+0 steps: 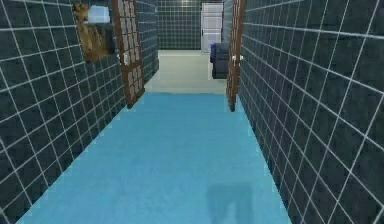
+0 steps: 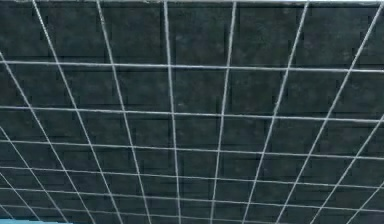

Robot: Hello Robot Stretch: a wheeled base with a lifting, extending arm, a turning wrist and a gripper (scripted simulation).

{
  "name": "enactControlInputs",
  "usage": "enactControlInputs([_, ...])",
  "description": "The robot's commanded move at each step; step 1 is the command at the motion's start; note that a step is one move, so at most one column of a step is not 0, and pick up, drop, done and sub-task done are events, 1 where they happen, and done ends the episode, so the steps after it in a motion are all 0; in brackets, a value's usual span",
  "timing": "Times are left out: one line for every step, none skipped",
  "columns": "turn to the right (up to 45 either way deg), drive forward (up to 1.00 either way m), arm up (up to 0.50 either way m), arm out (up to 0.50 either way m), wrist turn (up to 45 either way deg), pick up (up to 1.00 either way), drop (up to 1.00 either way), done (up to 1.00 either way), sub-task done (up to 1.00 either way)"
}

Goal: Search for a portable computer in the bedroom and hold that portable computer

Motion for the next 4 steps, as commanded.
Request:
enactControlInputs([0.0,1.0,0.0,0.0,0.0,0.0,0.0,0.0,0.0])
enactControlInputs([0.0,1.0,0.0,0.0,0.0,0.0,0.0,0.0,0.0])
enactControlInputs([0.0,1.0,0.0,0.0,0.0,0.0,0.0,0.0,0.0])
enactControlInputs([0.0,1.0,0.0,0.0,0.0,0.0,0.0,0.0,0.0])
